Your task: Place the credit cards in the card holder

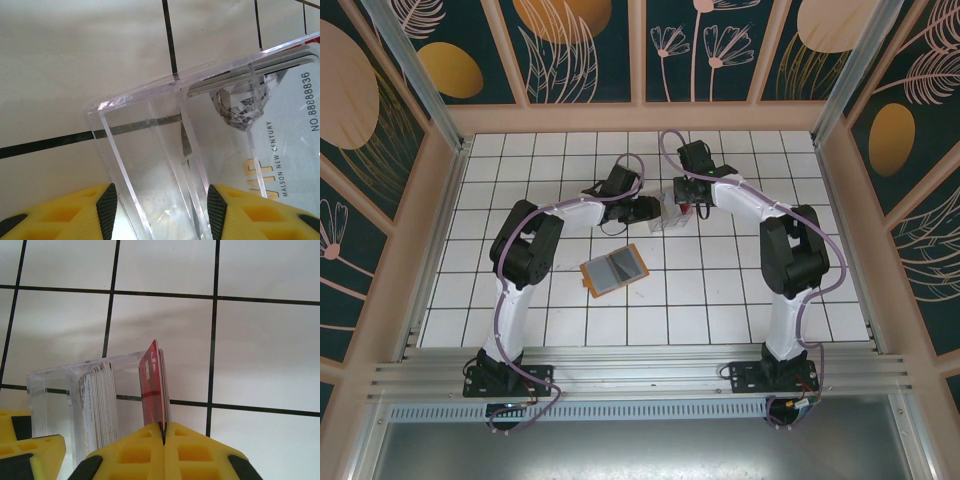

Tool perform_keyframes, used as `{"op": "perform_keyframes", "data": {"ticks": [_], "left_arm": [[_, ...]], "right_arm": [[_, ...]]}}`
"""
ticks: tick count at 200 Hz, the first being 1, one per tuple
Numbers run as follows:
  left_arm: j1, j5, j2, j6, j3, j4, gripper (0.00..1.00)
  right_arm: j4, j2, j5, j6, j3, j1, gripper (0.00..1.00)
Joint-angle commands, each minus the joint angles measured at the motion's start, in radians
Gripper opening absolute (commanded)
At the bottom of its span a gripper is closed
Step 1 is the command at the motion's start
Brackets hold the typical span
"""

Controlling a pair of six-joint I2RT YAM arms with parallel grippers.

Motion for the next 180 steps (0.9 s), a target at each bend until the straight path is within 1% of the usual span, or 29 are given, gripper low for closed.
{"op": "perform_keyframes", "data": {"ticks": [1,28,86,97,109,152,180], "left_arm": [[-0.002,0.013,-0.010,-0.011,-0.011,0.000,0.54],[-0.004,0.014,-0.010,-0.011,-0.009,0.002,0.53],[-0.003,0.014,-0.023,-0.013,-0.009,0.001,0.53],[-0.003,0.011,-0.033,-0.010,-0.010,-0.001,0.53],[-0.003,0.005,-0.045,-0.007,-0.011,-0.008,0.53],[-0.004,-0.028,-0.140,0.016,-0.018,-0.040,0.56],[-0.003,-0.072,-0.245,0.035,-0.062,-0.062,0.57]], "right_arm": [[-0.037,-0.035,0.019,-0.010,0.033,0.000,0.05],[-0.035,-0.052,-0.001,-0.011,0.034,0.001,0.07],[-0.014,-0.089,-0.113,0.013,0.027,-0.011,0.07],[0.000,-0.106,-0.118,0.024,0.011,-0.016,0.07],[0.021,-0.135,-0.172,0.038,-0.008,-0.023,0.07],[0.139,-0.304,-0.280,0.091,-0.144,-0.031,0.07],[0.273,-0.411,-0.450,0.157,-0.295,-0.032,0.07]]}}
